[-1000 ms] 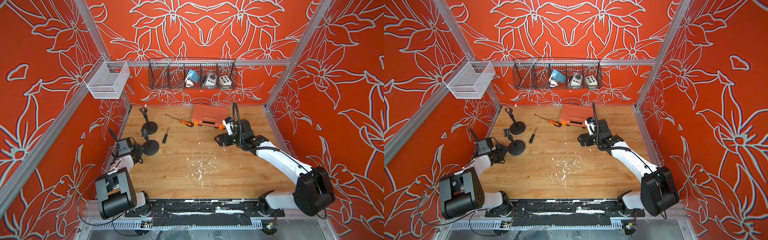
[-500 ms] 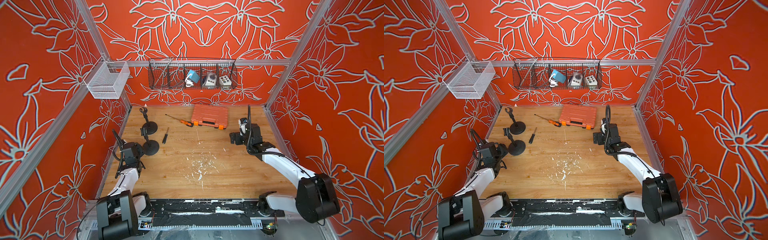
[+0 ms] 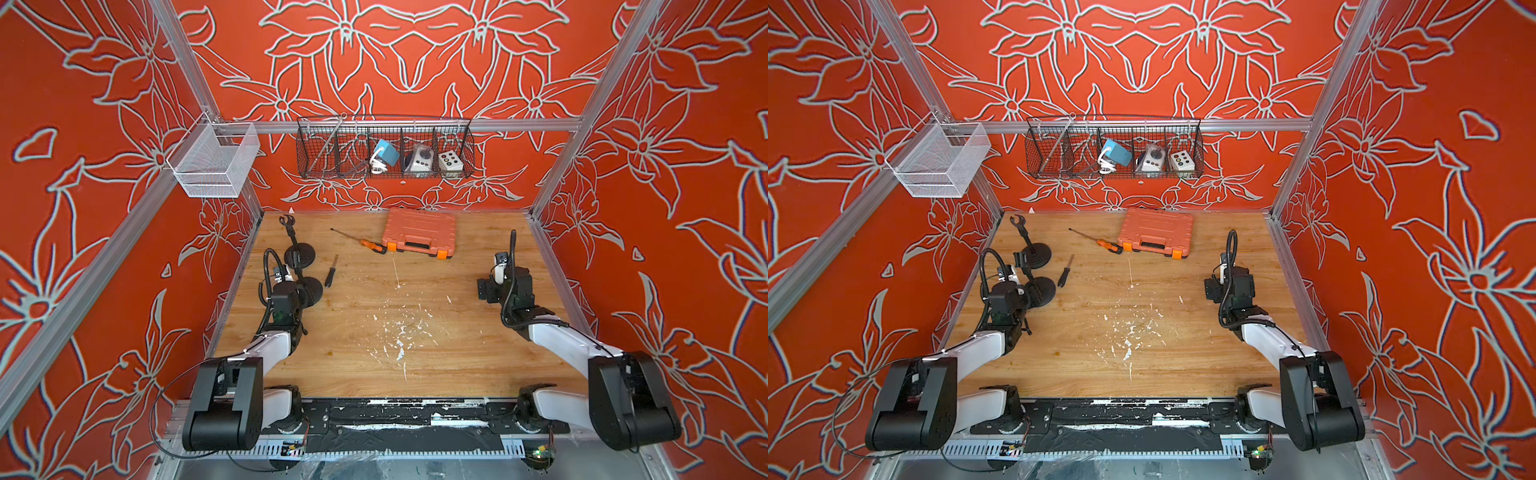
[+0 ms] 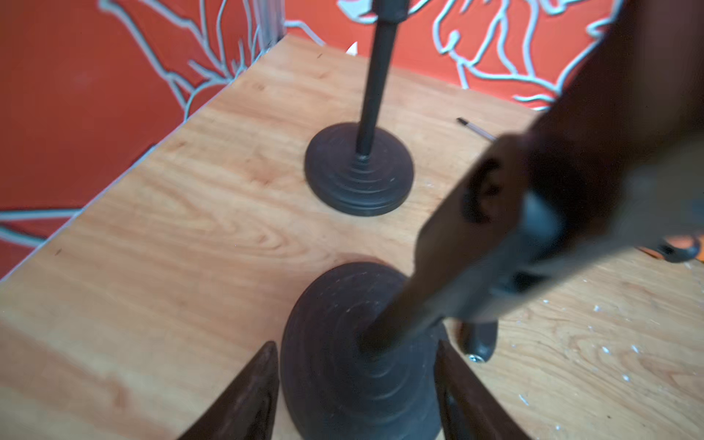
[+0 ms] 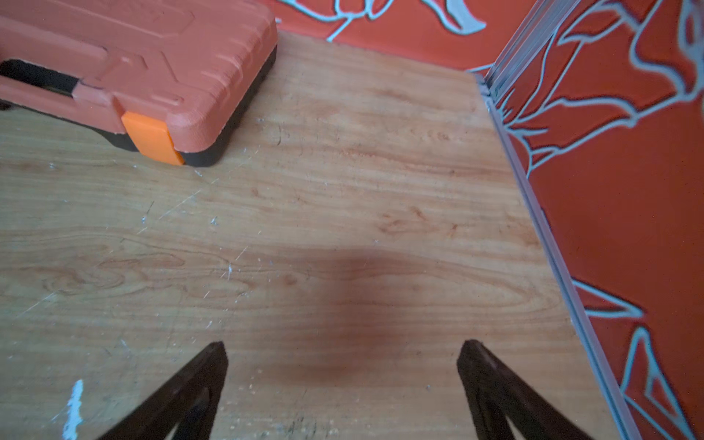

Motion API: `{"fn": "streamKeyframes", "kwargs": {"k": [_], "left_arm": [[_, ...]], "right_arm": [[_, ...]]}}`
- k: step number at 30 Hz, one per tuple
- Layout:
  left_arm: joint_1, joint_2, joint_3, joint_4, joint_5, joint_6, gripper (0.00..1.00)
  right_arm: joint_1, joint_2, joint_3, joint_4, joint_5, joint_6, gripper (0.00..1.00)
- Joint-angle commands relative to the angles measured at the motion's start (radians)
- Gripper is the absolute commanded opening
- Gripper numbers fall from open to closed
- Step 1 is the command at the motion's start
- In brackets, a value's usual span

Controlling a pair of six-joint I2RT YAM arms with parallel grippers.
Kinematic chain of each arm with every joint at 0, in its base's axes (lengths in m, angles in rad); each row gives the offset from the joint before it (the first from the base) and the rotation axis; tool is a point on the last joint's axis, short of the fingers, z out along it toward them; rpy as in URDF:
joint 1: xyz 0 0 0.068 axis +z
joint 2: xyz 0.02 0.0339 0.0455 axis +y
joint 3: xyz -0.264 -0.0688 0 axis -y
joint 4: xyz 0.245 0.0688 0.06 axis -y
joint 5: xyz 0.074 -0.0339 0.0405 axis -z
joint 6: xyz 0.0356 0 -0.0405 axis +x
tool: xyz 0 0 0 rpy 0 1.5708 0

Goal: Assemble a microphone stand
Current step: Reset both arms

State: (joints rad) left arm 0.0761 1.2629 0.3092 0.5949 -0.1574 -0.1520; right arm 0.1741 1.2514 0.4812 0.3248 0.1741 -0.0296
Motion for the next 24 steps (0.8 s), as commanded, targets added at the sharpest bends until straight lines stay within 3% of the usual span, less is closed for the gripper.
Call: {"fn": "streamKeyframes", "kwargs": {"k": [1, 6, 8, 13, 19, 21, 24], "left_arm": [[-0.008, 0.053, -0.032, 0.163, 0.086, 0.081, 0.64], [-0.008, 0.114, -0.041, 0.227, 0.13, 0.098, 0.64], [-0.008, 0.137, -0.05, 0.267, 0.136, 0.1, 0.64], [-0.008, 0.132, -0.021, 0.207, 0.154, 0.107, 0.66], [-0.009, 0.142, -0.001, 0.185, 0.199, 0.127, 0.72], [-0.007, 0.142, 0.0, 0.179, 0.214, 0.132, 0.75], [-0.008, 0.143, 0.002, 0.177, 0.232, 0.14, 0.82]], "right_arm": [[-0.009, 0.02, -0.071, 0.219, -0.038, -0.097, 0.97], [-0.033, 0.095, -0.102, 0.327, -0.097, -0.101, 0.97], [-0.056, 0.093, -0.082, 0.28, -0.136, -0.089, 0.97], [-0.112, 0.122, -0.085, 0.314, -0.181, -0.045, 0.97], [-0.145, 0.181, -0.176, 0.542, -0.177, -0.001, 0.98], [-0.145, 0.158, -0.157, 0.465, -0.179, -0.007, 0.98], [-0.145, 0.175, -0.168, 0.517, -0.182, -0.002, 0.98]]}}
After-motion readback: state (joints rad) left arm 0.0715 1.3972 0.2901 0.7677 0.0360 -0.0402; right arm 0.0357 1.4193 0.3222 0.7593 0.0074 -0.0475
